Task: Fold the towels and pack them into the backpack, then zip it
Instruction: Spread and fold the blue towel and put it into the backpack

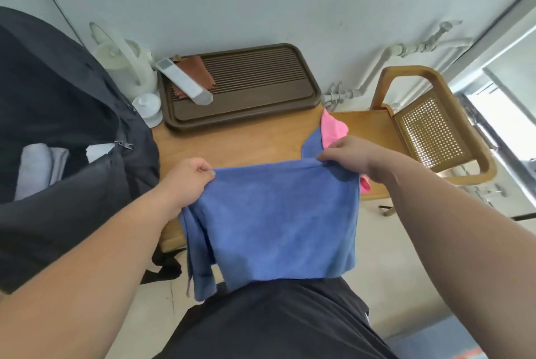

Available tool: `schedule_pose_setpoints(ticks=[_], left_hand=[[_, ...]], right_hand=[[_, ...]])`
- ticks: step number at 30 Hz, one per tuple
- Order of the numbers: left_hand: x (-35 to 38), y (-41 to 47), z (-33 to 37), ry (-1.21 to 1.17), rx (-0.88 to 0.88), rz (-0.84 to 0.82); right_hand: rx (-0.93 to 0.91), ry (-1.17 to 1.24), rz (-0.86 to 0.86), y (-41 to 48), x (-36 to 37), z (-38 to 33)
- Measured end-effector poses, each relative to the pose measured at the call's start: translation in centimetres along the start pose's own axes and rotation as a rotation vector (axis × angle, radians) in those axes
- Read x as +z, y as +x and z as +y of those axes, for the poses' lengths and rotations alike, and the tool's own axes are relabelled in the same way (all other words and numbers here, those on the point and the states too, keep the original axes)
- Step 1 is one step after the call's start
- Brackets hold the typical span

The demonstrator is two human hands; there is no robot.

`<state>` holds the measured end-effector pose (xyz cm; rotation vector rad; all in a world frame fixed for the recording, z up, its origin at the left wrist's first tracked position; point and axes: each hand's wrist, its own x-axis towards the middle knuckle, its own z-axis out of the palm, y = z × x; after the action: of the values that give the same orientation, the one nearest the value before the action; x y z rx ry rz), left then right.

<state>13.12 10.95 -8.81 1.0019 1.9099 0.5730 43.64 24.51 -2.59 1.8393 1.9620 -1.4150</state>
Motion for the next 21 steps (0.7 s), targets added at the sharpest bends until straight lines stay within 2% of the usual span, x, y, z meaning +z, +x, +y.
schedule_pose_setpoints(ticks=[2, 5, 9, 15, 21], left_hand=[[1.5, 1.3, -0.2, 0.036, 0.000, 0.082], [3.8, 3.6, -0.4, 0.106, -0.045, 0.131], [6.3, 7.0, -0.4, 0.129, -0.114, 0.225], [8.0, 12.0, 1.5, 0.272, -0.181, 0.324], [6.3, 16.6, 2.4, 0.451, -0.127, 0.378]], right_hand=[[-0.015, -0.082, 0.102, 2.0, 0.1, 0.7], [-0.051, -0.138, 0.120, 5.6, 0.3, 2.0], [-0.070, -0.068, 0.172, 11.1, 0.1, 4.2], [-0.100, 0.000, 0.093, 18.6, -1.3, 4.9], [-0.169, -0.077, 0.040, 24.3, -2.7, 1.4]])
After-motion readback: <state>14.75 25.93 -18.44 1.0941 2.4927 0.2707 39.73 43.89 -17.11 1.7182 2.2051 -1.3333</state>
